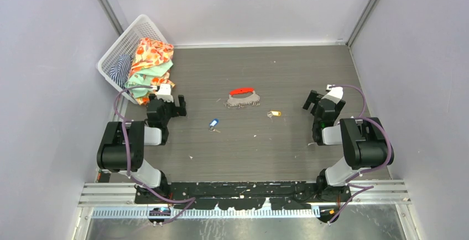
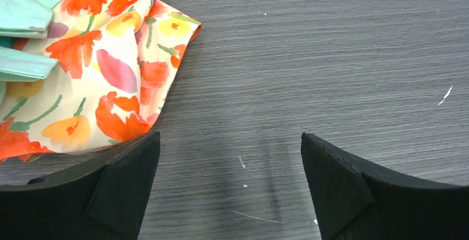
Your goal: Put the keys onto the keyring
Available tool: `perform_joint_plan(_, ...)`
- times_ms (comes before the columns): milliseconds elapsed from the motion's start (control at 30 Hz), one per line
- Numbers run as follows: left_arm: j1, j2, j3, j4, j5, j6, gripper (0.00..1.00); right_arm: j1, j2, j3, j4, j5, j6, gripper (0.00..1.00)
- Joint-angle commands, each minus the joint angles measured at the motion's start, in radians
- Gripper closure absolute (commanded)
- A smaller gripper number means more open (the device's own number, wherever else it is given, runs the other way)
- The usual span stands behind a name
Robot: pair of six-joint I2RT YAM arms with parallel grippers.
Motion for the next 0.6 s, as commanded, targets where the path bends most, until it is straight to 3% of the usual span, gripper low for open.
perform_joint_plan(0,-0.002,-0.015,-0.002,0.029,-0.017,0.003,0.0,-0.002,-0.015,0.004,0.056,0.004,0.008,0.0)
perform_joint_plan(433,0.005,-0.027,0.007,0.009,-0.001,-0.003,0.0,-0.002,-0.014,0.009,0.051,0.003,0.008,0.0)
perform_joint_plan(500,0.009,-0.09,0.077,-0.166,-0.013,-0.01,0.0,-0.002,-0.02,0.011,0.05,0.019,0.011,0.0)
perform_joint_plan(567,0.009,-0.164,0.204,-0.444,-0.008,0.002,0.0,-0.002,-0.102,0.046,-0.091,0.119,0.051,0.0)
